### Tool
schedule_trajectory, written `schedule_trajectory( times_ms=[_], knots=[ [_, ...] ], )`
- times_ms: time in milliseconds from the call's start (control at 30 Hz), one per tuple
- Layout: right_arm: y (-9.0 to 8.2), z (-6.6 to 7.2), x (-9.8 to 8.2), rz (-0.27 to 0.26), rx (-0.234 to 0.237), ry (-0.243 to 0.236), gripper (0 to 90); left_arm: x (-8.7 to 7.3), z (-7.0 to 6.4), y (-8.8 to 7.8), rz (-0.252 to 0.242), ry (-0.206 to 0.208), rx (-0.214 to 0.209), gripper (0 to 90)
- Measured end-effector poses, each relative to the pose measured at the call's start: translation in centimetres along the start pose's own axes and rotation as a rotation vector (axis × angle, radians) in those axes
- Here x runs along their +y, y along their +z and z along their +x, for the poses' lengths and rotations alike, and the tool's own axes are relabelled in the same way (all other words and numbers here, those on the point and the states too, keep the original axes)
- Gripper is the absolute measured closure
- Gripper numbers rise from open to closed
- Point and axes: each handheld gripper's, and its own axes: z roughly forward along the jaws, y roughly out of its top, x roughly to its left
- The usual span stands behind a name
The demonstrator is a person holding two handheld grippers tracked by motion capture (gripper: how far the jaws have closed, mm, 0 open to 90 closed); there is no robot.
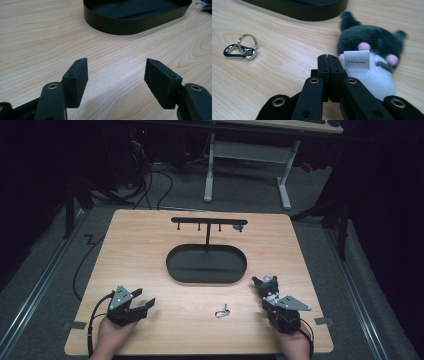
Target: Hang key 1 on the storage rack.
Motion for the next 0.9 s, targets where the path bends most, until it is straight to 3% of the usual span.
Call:
schedule_trajectory(
  times_ms=[367, 467, 600, 767, 900],
  knots=[
    [-1.4, -1.8, -0.9, -0.001, -0.049, 0.055, 89.6, 0.0, 0.0, 0.0, 0.002, 0.003, -0.009, 36.2],
    [-1.4, -1.8, -0.9, -0.007, -0.035, 0.057, 89.0, 0.0, 0.0, 0.0, 0.002, 0.004, -0.007, 36.2],
    [-1.1, -1.3, -0.7, -0.010, -0.003, 0.033, 86.3, -0.1, -0.1, -0.3, -0.020, 0.003, 0.011, 35.9],
    [-0.5, -0.4, -0.6, 0.009, 0.045, -0.009, 79.6, -0.1, -0.1, -0.3, -0.013, -0.007, 0.026, 36.0],
    [-0.2, -0.1, -0.5, 0.029, 0.061, -0.008, 79.5, -0.3, -0.4, -0.7, -0.057, 0.014, 0.034, 36.2]
  ],
)
